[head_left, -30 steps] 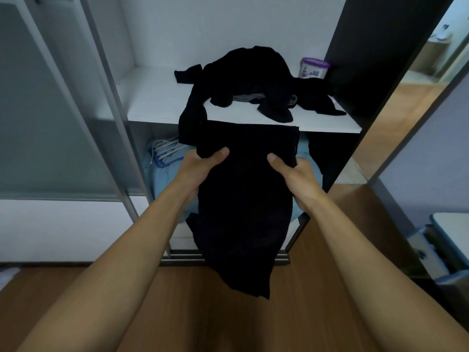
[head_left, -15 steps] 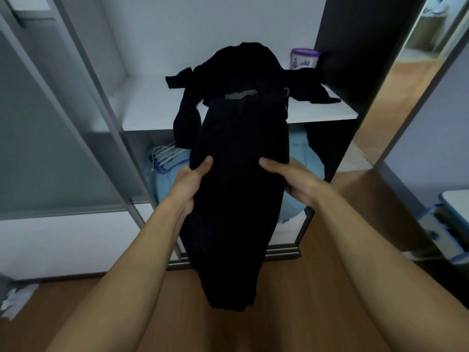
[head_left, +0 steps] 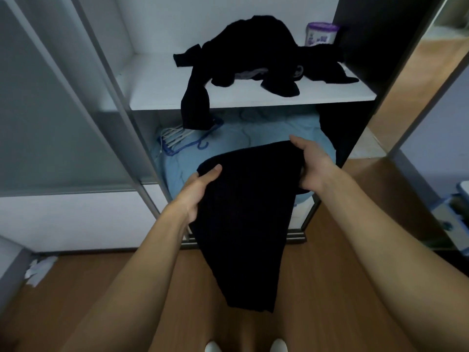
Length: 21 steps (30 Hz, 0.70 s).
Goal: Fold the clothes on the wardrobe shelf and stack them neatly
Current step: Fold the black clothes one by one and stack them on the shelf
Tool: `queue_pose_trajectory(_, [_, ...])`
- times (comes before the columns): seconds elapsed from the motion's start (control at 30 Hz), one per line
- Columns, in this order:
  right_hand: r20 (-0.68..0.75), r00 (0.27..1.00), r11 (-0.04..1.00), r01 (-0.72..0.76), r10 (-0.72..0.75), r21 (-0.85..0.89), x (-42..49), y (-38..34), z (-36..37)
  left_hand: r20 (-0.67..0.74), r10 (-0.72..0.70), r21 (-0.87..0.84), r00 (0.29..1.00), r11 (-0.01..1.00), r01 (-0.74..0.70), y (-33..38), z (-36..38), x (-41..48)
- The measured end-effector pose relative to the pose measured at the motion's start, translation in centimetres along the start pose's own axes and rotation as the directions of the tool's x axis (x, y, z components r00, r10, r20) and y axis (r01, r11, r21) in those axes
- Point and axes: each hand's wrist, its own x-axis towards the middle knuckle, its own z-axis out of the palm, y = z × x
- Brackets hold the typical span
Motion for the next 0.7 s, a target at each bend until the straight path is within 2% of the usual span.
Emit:
queue_pose_trajectory(0.07, [0.096,0.994,0.999,0.049,-0.050,0.014,0.0,-0.3,-0.5,-0.034,0.037,-0.056,0.999,0.998,-0.039,0.9,0.6,0.3])
queue_pose_trajectory(0.17, [0.180,0.976,0.989,0.133,-0.120,-0.066,-0.1,1.2,-0.8,-0.059,0.026,-0.144,0.998,0.989,-0.035,2.4,1.6,0.8])
queue_pose_trajectory(0.27, [0.187,0.976,0.982,0.140,-0.114,-0.129,-0.3,3.6,-0.9,0.014,-0.016,-0.155,1.000,0.988,0.018,3.4,1.6,0.9])
queue_pose_trajectory(0.33, [0.113,0.973,0.961,0.219,-0.202,-0.170,-0.3,4.3,-0.7,0.080,-0.009,-0.085,0.997,0.996,0.016,3.5,0.3,0.7])
queue_pose_trajectory(0.4, [0.051,0.963,0.938,0.271,-0.266,-0.215,-0.3,4.2,-0.5,0.076,0.007,0.099,0.997,0.995,-0.014,3.3,-1.4,0.8])
queue_pose_trajectory(0.47, [0.053,0.961,0.913,0.273,-0.270,-0.304,-0.5,4.0,0.0,-0.025,0.018,0.256,1.000,0.967,-0.011,3.2,-2.6,1.0])
queue_pose_trajectory(0.5, [0.058,0.963,0.901,0.268,-0.264,-0.340,-0.6,4.0,0.3,-0.083,0.013,0.274,0.996,0.962,0.010,3.1,-3.2,1.2])
queue_pose_trajectory(0.57, [0.041,0.965,0.910,0.257,-0.258,-0.326,-0.8,3.9,0.5,-0.127,-0.028,0.183,0.992,0.982,0.051,2.4,-4.4,1.4])
queue_pose_trajectory(0.63, [0.020,0.972,0.949,0.233,-0.234,-0.214,-1.0,3.5,0.4,0.019,-0.062,-0.088,0.998,0.994,0.063,0.5,-5.9,1.1])
queue_pose_trajectory(0.7, [0.015,0.991,0.983,0.133,-0.132,-0.125,-1.2,3.2,0.1,0.210,-0.065,-0.286,0.976,0.950,0.124,-1.8,-6.2,-0.1])
